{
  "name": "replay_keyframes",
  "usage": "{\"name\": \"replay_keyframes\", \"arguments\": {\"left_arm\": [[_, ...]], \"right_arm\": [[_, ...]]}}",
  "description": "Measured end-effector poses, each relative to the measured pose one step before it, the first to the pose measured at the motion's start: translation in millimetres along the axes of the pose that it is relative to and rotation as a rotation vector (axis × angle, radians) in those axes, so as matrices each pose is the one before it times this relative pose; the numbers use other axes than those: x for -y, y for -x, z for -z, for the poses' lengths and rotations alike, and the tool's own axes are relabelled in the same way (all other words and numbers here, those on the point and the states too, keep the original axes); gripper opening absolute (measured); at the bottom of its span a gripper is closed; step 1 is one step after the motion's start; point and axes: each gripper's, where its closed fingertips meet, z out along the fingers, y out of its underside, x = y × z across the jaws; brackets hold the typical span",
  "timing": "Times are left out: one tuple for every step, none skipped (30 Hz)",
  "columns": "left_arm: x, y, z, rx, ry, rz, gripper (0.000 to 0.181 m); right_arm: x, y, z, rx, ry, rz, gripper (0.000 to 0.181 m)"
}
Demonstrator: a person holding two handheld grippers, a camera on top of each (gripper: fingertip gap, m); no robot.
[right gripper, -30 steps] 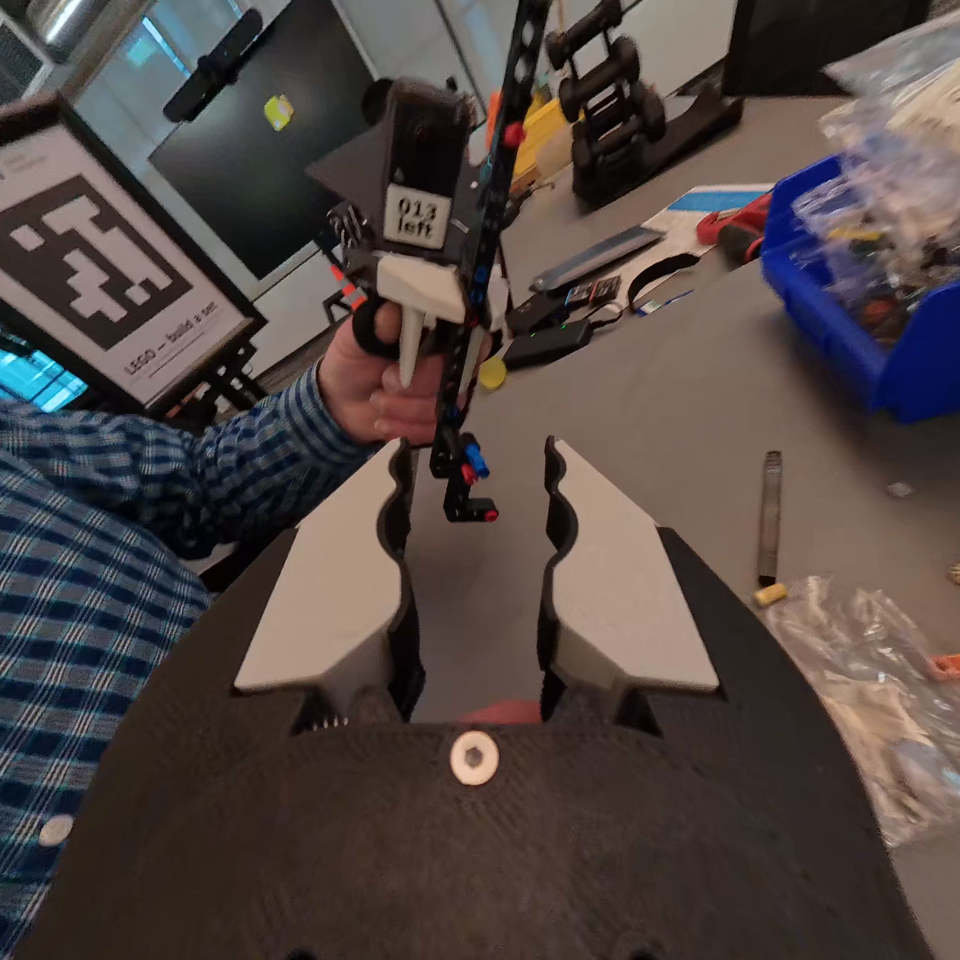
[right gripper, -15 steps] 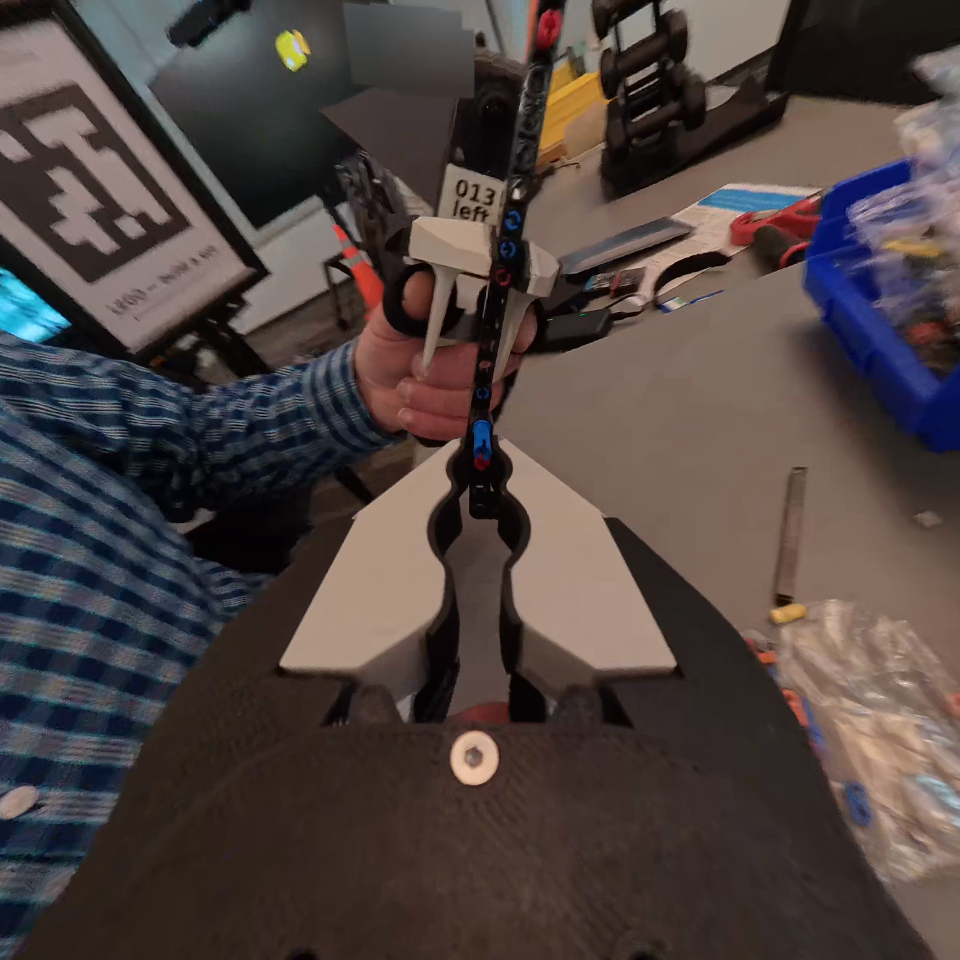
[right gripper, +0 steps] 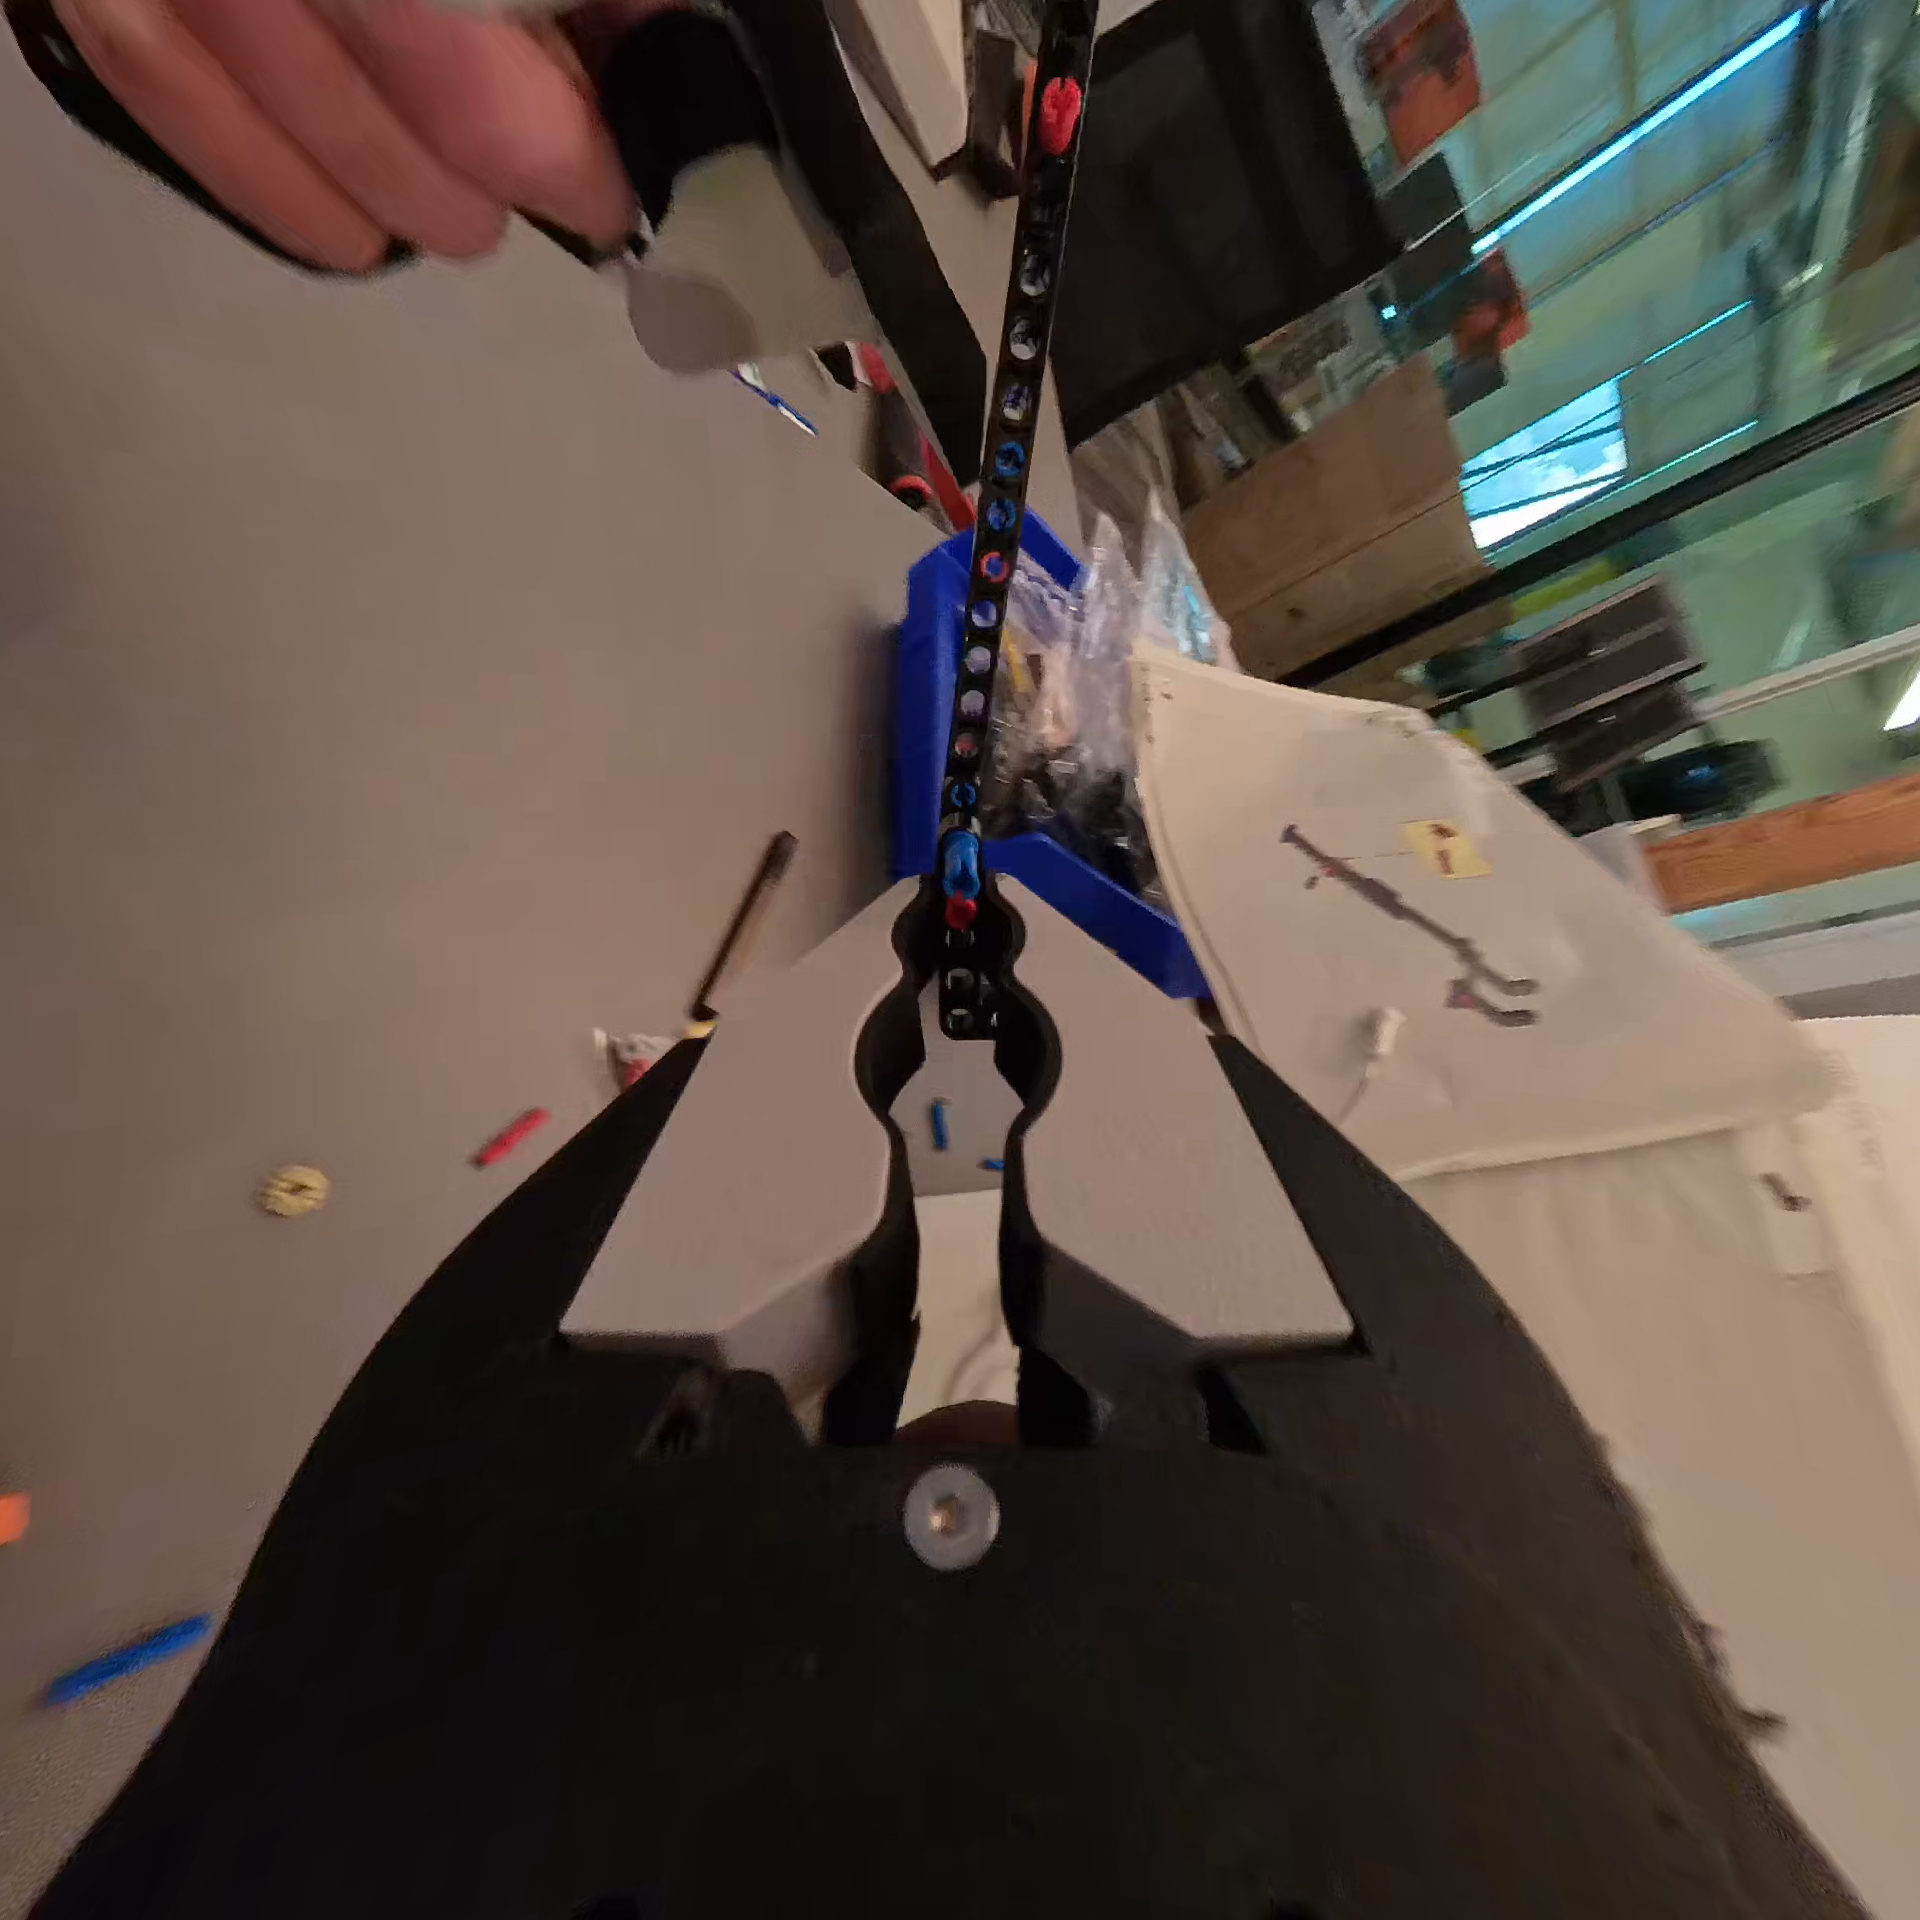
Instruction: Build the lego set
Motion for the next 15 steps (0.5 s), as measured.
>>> {"name": "replay_keyframes", "arguments": {"left_arm": [[-0.25, 0.13, 1.88, 0.0138, -0.0079, -0.0116, 0.062], [-1.00, 0.28, 1.09, 0.0155, -0.0009, -0.0118, 0.061], [-0.19, 0.61, 0.70, 0.0180, -0.0039, -0.0110, 0.061], [1.19, -1.15, 1.09, 0.0050, -0.0110, -0.0089, 0.061], [0.99, -1.13, 1.26, 0.0055, -0.0065, -0.0067, 0.062], [0.73, -0.77, 1.80, 0.0093, -0.0009, -0.0096, 0.063], [1.93, -1.05, 2.76, 0.0104, -0.0079, -0.0120, 0.063], [1.44, -1.05, 3.03, 0.0141, -0.0035, -0.0135, 0.063], [0.77, 0.50, 3.09, 0.0259, 0.0001, -0.0163, 0.064], [1.30, -0.42, 3.27, 0.0211, -0.0034, -0.0191, 0.063], [0.95, -1.65, 2.95, 0.0138, -0.0022, -0.0208, 0.061], [0.60, -1.84, 2.19, 0.0137, 0.0014, -0.0197, 0.060], [0.25, -2.06, 1.28, 0.0105, 0.0047, -0.0178, 0.058], [1.25, -2.44, 0.73, 0.0078, -0.0017, -0.0200, 0.057], [0.95, -1.93, 0.22, 0.0091, 0.0004, -0.0220, 0.053]], "right_arm": [[-0.49, -2.18, 0.61, -0.0300, 0.0099, 0.0521, 0.005], [0.44, -2.07, 0.81, -0.0302, 0.0054, 0.0537, 0.004], [0.48, -1.73, 0.61, -0.0274, 0.0055, 0.0512, 0.004], [-0.02, -1.53, 0.10, -0.0235, 0.0078, 0.0430, 0.004], [-0.57, -0.85, -0.11, -0.0150, 0.0090, 0.0304, 0.004], [-0.39, -1.05, 0.25, -0.0133, 0.0027, 0.0216, 0.004], [-0.81, -1.95, 0.54, -0.0165, 0.0021, 0.0173, 0.004], [-1.63, -2.03, 0.47, -0.0150, 0.0062, 0.0139, 0.005], [-1.74, -1.66, 0.50, -0.0114, 0.0053, 0.0138, 0.004], [-1.91, -1.02, 0.35, -0.0087, 0.0061, 0.0167, 0.004], [-2.01, -0.50, 0.11, -0.0059, 0.0058, 0.0169, 0.004], [-1.71, 0.53, 0.03, 0.0005, 0.0042, 0.0126, 0.004], [-0.82, 0.00, 0.27, -0.0026, -0.0009, 0.0122, 0.004], [-0.49, -0.43, 0.38, -0.0072, -0.0008, 0.0138, 0.004], [-0.43, -0.25, 0.15, -0.0032, 0.0002, 0.0098, 0.004]]}}
